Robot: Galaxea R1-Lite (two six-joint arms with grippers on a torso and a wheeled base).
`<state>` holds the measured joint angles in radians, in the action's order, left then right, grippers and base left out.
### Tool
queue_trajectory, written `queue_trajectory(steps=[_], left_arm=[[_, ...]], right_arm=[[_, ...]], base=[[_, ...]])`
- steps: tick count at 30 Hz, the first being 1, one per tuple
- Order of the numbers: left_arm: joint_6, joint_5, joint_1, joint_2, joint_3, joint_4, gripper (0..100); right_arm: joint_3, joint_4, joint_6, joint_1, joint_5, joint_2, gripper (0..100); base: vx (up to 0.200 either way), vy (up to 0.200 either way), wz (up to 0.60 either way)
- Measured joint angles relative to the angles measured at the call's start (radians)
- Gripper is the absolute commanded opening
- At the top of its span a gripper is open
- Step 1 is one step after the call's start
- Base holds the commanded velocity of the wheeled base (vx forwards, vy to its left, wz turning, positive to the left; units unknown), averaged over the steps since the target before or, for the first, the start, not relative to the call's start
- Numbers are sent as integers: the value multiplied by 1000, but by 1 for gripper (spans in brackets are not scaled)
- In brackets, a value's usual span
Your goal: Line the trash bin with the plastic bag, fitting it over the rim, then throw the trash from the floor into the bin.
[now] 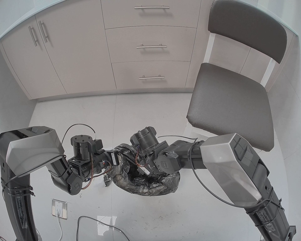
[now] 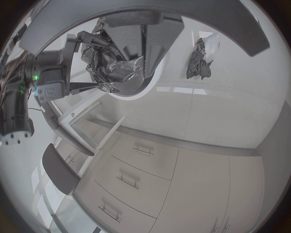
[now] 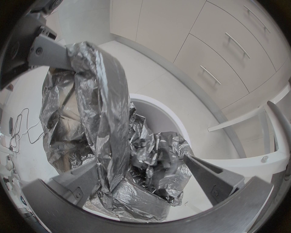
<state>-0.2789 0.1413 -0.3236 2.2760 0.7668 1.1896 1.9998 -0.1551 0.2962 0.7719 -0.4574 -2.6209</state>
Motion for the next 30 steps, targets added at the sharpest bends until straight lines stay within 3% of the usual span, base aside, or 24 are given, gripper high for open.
queue_trajectory(steps=[9,18,30], left_arm=[[1,0,0,0,0,0,0],[1,0,0,0,0,0,0],[2,0,0,0,2,1,0]], right_arm=[[0,-1,50,-16,0,32,100],[0,23,171,-36,-3,40,100],[0,28,177,-82,-4,46,100]], base=[[0,0,0],[0,0,0],[0,0,0]])
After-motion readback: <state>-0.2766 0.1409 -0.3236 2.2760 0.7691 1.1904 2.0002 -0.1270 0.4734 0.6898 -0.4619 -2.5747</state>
